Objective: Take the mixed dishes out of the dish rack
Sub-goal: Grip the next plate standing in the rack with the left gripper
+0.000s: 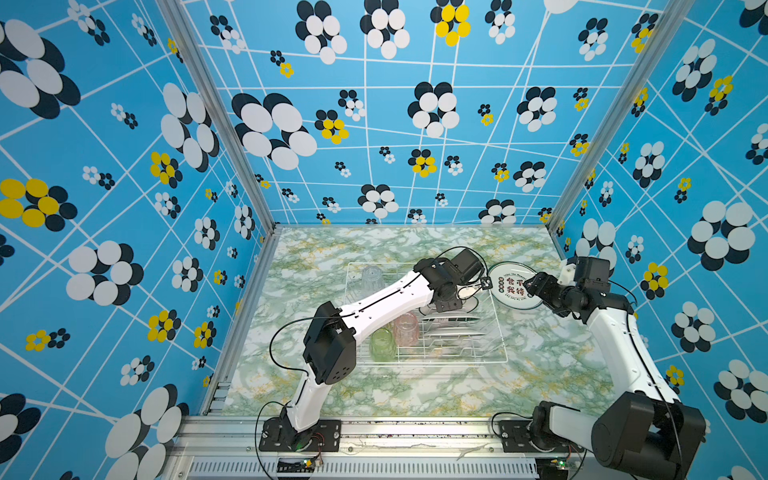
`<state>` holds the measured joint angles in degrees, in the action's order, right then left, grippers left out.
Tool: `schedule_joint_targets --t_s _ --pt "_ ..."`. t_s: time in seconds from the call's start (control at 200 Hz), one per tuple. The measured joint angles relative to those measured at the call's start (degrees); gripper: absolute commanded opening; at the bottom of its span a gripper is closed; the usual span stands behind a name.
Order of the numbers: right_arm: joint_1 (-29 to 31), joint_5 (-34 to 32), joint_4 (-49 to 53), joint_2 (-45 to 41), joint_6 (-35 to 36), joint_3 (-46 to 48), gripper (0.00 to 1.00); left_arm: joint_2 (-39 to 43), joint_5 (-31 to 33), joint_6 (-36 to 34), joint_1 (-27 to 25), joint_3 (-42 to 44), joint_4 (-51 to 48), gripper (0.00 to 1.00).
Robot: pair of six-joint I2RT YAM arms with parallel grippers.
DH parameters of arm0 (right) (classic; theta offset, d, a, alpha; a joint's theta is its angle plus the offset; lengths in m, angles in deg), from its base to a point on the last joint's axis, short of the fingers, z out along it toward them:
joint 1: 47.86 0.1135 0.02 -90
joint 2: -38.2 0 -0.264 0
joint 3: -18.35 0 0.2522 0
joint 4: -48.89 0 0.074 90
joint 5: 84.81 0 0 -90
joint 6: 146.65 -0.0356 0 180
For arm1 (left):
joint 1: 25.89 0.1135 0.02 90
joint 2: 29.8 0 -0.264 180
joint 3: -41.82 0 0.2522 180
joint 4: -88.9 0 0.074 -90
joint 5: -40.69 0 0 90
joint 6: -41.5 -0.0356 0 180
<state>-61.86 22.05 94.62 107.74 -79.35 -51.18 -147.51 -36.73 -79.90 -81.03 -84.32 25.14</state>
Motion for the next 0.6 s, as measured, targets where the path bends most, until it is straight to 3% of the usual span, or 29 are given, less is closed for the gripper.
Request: schedule_joint_targets --t_s 0.355,0.6 --pt "0.00 0.00 -0.48 0.00 0.00 0.79 0.78 -1.18 8.09 -1.70 -2.34 -0.02 2.51 0.00" --pt "0.00 0.00 -0.92 -0.37 -0.02 1.07 0.78 1.81 12.63 -2.71 -4.68 7.02 9.88 0.00"
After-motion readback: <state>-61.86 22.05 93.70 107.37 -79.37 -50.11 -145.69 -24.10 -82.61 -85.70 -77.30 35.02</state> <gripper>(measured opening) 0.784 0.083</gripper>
